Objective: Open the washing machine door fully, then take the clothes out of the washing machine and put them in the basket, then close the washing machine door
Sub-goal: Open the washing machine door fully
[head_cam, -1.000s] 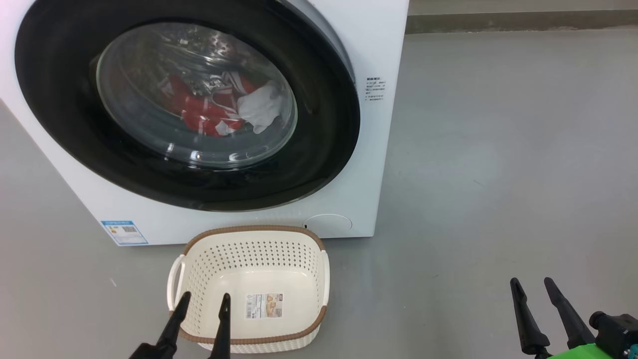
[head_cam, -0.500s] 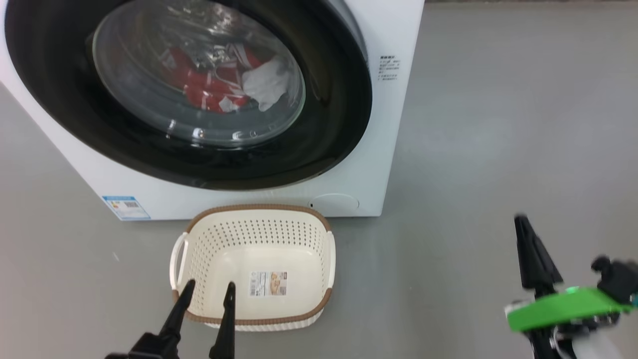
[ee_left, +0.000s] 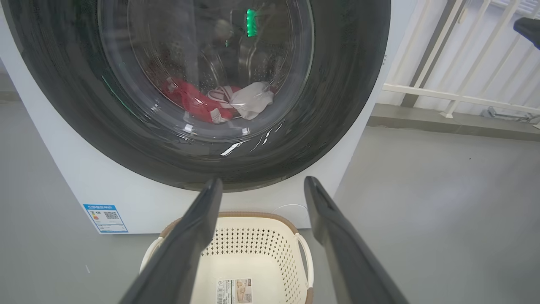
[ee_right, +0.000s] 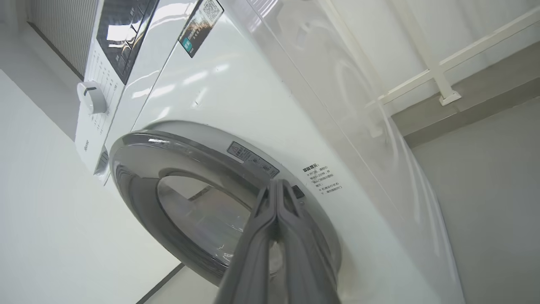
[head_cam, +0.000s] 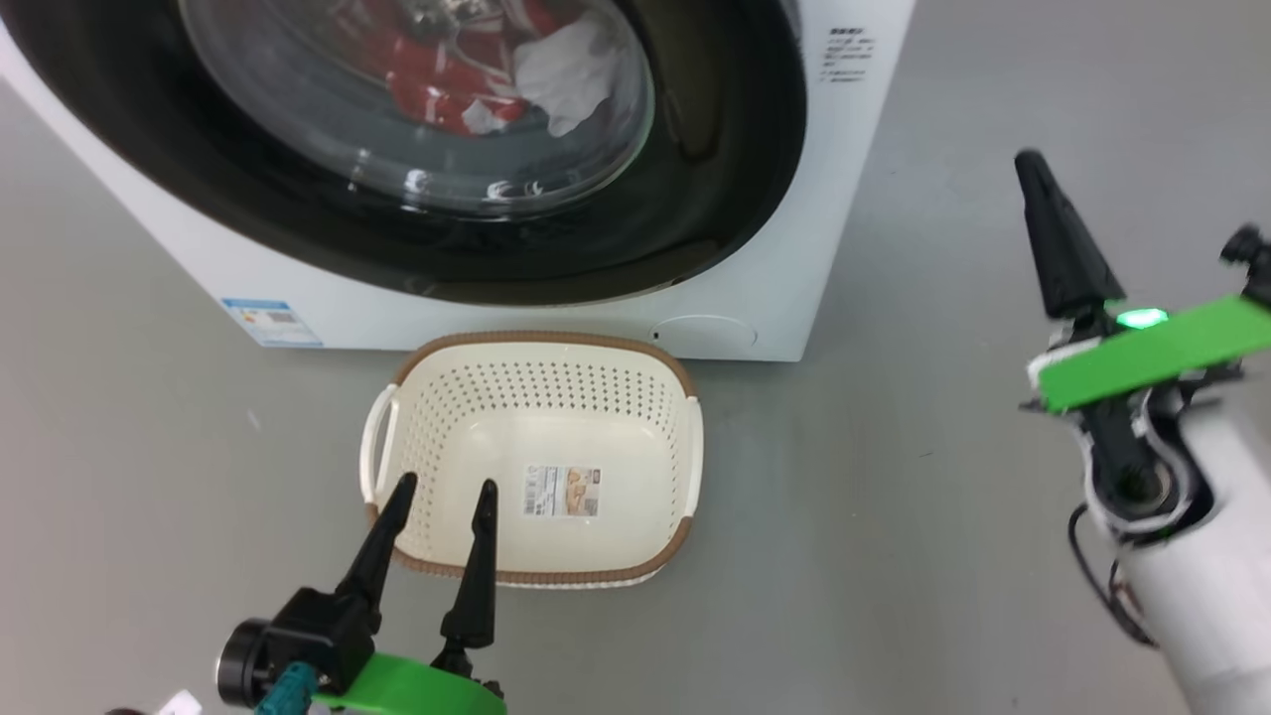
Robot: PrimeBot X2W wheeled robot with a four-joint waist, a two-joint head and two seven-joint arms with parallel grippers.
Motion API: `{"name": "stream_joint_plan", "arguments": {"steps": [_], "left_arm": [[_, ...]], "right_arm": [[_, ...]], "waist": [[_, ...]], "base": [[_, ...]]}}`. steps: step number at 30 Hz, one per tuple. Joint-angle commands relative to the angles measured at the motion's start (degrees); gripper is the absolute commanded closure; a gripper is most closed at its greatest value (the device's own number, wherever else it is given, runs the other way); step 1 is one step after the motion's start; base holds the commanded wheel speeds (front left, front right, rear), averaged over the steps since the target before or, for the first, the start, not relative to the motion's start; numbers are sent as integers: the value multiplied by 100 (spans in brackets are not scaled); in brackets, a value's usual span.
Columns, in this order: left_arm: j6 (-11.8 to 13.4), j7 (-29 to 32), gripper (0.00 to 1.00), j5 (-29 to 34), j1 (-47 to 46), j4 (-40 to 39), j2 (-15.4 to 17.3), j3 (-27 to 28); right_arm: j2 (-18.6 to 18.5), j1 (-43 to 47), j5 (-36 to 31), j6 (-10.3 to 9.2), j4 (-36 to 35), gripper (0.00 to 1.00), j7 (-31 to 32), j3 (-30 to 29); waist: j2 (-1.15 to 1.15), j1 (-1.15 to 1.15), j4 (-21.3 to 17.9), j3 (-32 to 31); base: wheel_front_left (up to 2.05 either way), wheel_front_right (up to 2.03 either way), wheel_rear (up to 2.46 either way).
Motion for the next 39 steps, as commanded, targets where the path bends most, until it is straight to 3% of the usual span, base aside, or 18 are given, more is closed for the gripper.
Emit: {"name": "stream_joint_plan", "arguments": {"steps": [1,11,24,32,39], "left_arm": [[52,-70,0,-63,-211,-167,47,119],[55,-70,0,-169,-457,-216,47,0],[134,-70,0,-270,-674,-297,47,-259],[147,-70,0,-321,-714,-406,47,-304],[162,-70,0,-361,-820,-454,47,-397]], "right_arm": [[-150,-309,461,2,-102,100,223,144],[-673,-1382,2096,2,172,100,1639,248],[-742,-2790,3420,2,1344,100,3660,194],[-792,-3474,3617,2,2036,100,4572,374],[-785,-3984,3542,2,2492,100,4762,464]], "waist": [[0,0,209,195],[0,0,471,529],[0,0,744,918],[0,0,847,1125],[0,0,924,1310]], "base": [[0,0,0],[0,0,0],[0,0,0],[0,0,0],[0,0,0]]}}
